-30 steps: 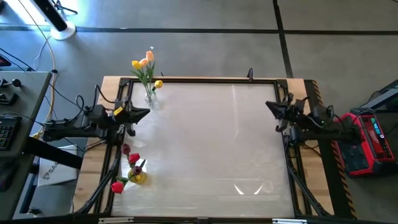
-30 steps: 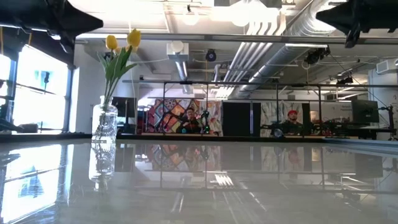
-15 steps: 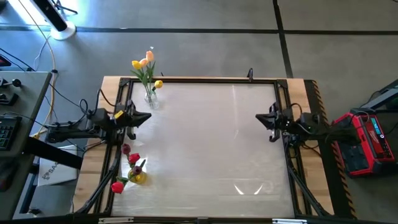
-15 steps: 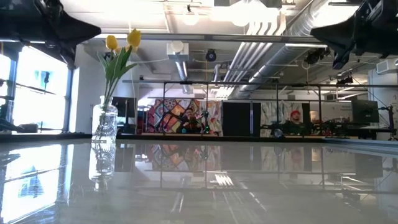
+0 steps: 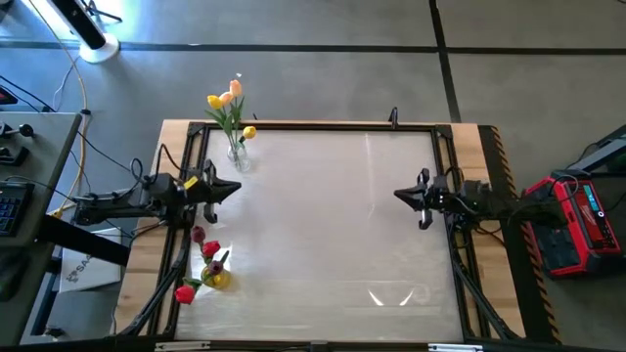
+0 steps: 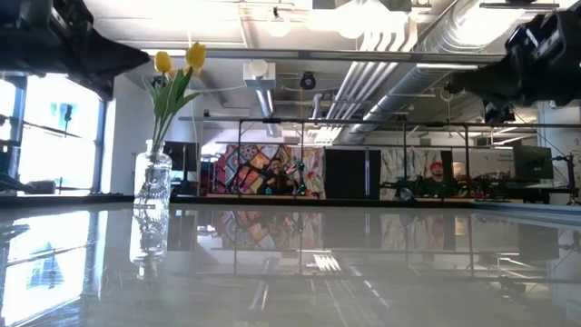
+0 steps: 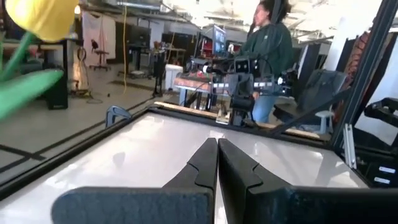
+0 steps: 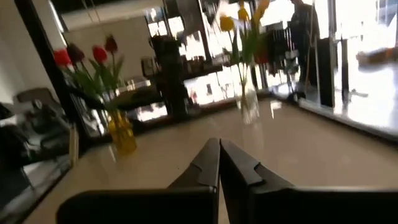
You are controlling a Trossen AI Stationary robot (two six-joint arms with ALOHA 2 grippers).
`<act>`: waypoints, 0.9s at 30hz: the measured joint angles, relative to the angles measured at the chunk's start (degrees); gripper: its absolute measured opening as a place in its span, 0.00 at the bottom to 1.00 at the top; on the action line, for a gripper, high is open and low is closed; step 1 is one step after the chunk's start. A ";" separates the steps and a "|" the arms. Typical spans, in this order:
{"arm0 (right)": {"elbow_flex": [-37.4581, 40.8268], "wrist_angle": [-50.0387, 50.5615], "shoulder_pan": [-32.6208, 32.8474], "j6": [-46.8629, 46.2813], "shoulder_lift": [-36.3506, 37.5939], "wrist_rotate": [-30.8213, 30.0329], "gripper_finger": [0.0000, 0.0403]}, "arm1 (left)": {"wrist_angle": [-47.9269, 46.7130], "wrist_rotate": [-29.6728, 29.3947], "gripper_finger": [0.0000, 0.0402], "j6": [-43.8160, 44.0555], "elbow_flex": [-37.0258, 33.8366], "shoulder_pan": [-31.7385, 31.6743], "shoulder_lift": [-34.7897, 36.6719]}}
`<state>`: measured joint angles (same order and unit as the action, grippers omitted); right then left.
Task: Sort flowers into vase by color
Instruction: Return to Home Position
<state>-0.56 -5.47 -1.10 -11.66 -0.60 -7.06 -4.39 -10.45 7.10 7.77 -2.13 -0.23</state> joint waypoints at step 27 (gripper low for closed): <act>0.00 3.70 0.00 -3.49 -0.22 1.36 0.00 | 5.43 10.46 0.00 -1.67 -7.08 0.11 0.00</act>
<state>-0.56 -1.77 -1.10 -15.15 -0.82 -5.69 1.04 0.01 5.43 0.69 -2.02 -0.23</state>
